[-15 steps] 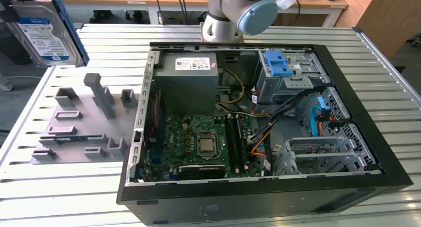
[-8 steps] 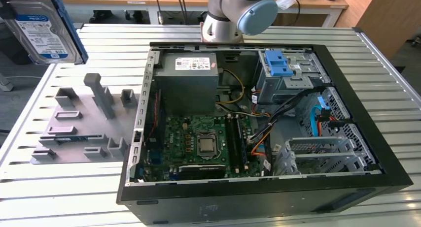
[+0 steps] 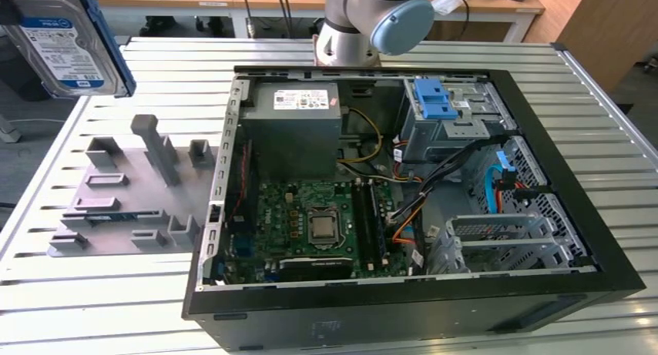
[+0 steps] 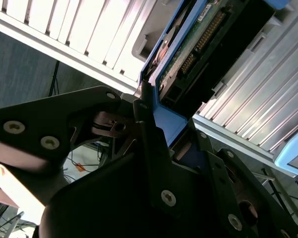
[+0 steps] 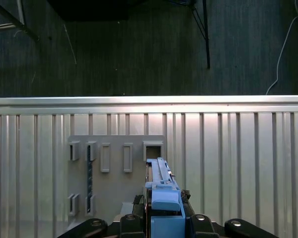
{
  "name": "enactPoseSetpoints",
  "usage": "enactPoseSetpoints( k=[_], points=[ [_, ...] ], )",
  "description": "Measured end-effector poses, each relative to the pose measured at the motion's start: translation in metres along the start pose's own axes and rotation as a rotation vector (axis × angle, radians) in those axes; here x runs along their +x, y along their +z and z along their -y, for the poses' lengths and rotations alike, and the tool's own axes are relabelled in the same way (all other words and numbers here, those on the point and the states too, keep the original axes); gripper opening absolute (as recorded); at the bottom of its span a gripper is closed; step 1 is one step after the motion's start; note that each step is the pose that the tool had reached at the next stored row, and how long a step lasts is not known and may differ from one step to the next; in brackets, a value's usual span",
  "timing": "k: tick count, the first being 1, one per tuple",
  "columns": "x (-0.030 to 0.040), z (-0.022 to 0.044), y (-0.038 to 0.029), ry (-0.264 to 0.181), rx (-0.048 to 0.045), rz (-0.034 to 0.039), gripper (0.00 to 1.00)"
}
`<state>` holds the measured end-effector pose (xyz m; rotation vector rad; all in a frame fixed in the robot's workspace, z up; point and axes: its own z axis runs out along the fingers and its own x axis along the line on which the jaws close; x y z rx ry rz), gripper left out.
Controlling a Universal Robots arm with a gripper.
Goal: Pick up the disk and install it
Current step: 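Pick up the disk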
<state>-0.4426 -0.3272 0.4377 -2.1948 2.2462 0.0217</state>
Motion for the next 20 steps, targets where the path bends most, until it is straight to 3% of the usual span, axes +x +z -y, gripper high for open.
enactPoseSetpoints(
  k=[6, 20],
  points=[
    [-0.0001, 0.0000, -0.0046, 0.000, 0.0000, 0.0000, 0.36],
    [-0.0001, -0.0001, -0.0062, -0.009, -0.0002, -0.0001, 0.36]
  ],
)
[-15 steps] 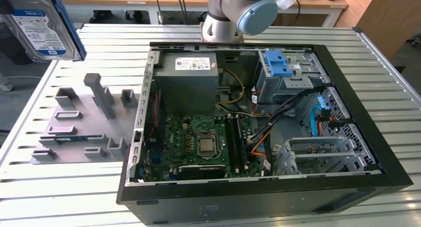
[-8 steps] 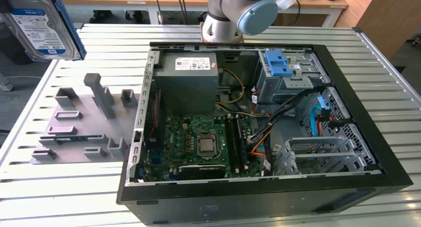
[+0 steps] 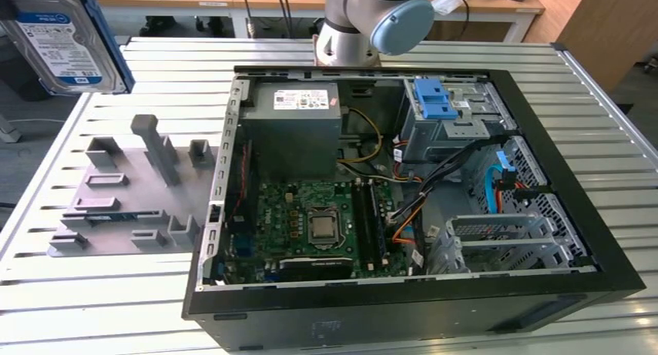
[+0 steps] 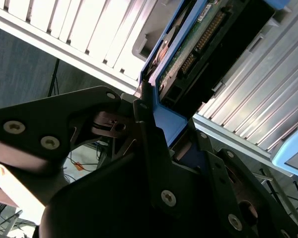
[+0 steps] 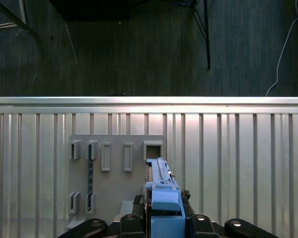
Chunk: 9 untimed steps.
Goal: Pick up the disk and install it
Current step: 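Pick up the disk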
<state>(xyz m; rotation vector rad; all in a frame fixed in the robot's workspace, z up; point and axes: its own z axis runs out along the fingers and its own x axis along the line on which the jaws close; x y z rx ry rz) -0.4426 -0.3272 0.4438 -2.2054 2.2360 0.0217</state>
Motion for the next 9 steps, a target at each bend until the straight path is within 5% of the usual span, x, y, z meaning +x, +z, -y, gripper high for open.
enactPoseSetpoints(
  k=[9],
  points=[
    [-0.0001, -0.0001, -0.0077, 0.000, 0.0001, 0.0000, 0.36]
  ],
)
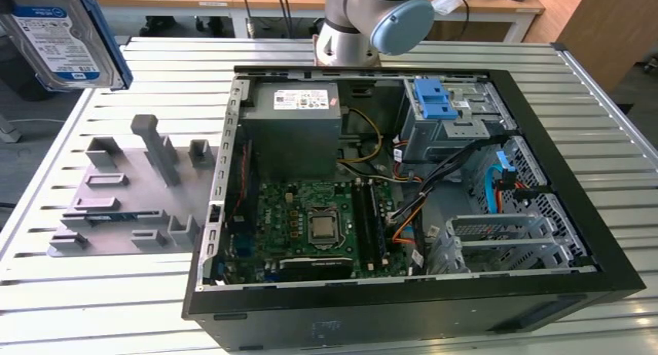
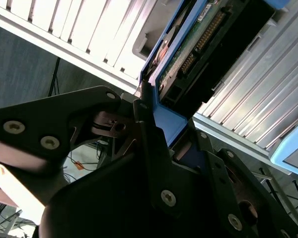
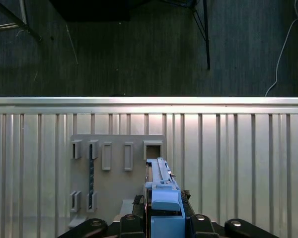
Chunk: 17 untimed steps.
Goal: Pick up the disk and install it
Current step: 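Pick up the disk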
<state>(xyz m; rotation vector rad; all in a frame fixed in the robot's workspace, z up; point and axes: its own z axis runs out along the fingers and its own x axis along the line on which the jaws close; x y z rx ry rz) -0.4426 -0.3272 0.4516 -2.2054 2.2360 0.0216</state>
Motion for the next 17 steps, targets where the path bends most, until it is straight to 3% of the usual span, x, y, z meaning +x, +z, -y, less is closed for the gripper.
enactPoseSetpoints(
  k=[17],
  points=[
    [-0.0002, -0.0002, -0.0179, 0.000, 0.0009, 0.0001, 0.36]
  ],
)
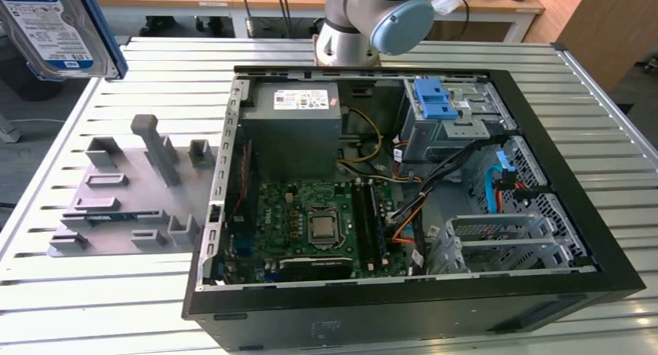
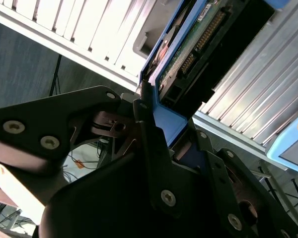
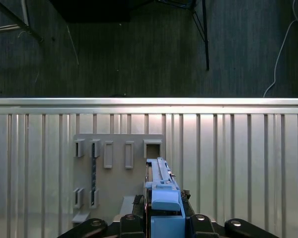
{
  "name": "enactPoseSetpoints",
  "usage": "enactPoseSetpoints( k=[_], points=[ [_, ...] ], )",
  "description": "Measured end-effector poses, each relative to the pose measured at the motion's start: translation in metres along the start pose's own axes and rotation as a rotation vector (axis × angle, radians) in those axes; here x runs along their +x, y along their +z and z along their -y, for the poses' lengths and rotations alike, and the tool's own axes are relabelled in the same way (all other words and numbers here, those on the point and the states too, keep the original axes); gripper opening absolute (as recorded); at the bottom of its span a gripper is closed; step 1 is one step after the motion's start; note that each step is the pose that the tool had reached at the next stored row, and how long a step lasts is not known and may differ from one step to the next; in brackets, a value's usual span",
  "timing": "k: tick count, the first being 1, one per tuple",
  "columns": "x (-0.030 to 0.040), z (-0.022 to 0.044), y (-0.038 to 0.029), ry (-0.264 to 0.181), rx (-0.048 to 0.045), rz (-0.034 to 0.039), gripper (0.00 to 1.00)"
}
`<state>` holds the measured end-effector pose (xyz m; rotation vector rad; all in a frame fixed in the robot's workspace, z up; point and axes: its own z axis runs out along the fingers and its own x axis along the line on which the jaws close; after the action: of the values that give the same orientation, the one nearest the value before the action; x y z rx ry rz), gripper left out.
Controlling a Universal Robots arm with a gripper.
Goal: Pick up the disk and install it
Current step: 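Pick up the disk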
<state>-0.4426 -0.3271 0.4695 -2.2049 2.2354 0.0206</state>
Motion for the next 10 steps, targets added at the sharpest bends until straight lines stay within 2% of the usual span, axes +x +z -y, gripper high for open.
enactPoseSetpoints(
  k=[10],
  points=[
    [-0.0001, -0.0001, -0.0093, 0.000, 0.0010, 0.0000, 0.36]
  ],
)
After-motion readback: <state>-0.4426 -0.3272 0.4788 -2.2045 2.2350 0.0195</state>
